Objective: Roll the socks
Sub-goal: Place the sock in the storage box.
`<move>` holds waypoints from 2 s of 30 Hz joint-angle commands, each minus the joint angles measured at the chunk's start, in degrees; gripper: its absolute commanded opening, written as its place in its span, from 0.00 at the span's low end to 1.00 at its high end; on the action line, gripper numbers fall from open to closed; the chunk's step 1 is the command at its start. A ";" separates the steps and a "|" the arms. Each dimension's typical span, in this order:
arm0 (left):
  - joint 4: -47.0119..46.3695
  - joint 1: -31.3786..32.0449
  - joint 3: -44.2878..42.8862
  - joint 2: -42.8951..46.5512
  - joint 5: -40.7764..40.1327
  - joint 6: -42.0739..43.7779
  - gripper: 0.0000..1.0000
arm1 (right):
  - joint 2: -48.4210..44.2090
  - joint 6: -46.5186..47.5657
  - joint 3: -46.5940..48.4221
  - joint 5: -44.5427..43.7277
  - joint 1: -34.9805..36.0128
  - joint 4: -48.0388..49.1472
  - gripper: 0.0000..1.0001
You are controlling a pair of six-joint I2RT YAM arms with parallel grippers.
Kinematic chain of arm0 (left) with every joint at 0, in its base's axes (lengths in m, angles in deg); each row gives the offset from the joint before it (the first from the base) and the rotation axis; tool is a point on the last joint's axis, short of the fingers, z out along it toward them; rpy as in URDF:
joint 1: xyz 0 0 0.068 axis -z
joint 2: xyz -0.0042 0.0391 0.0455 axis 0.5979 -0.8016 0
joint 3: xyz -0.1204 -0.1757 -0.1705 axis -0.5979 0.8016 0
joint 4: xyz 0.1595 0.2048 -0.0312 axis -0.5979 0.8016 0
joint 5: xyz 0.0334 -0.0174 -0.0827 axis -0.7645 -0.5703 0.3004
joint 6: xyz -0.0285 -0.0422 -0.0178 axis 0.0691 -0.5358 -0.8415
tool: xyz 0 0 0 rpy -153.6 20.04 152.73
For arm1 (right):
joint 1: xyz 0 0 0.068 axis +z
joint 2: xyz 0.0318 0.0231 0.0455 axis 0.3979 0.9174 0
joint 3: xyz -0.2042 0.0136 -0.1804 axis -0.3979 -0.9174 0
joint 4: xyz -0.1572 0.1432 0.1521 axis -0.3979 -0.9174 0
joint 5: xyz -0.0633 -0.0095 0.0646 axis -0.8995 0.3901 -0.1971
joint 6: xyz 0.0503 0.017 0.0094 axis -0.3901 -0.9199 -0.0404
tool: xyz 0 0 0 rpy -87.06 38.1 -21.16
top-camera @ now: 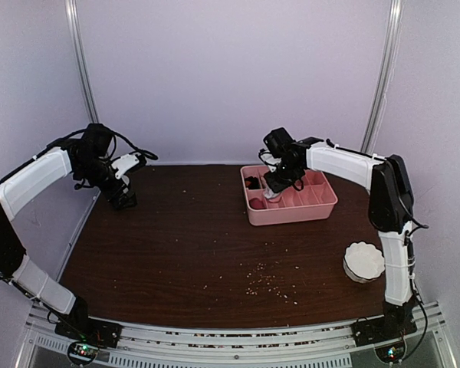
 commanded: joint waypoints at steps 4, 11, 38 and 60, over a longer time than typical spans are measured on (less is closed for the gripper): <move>-0.80 0.15 0.29 1.11 1.71 1.12 0.98 | -3.88 0.44 -5.30 1.40 -2.68 1.32 0.00; -0.31 0.12 -0.04 1.17 2.61 0.83 0.98 | -4.72 1.38 -5.77 2.55 -3.00 0.68 0.00; 0.98 0.14 -0.88 0.07 3.06 0.23 0.98 | -2.80 2.19 -8.39 5.84 -0.08 1.27 0.06; -2.25 -1.84 3.14 4.14 0.39 -0.68 0.98 | -5.35 -2.37 0.70 10.10 0.53 -2.89 1.00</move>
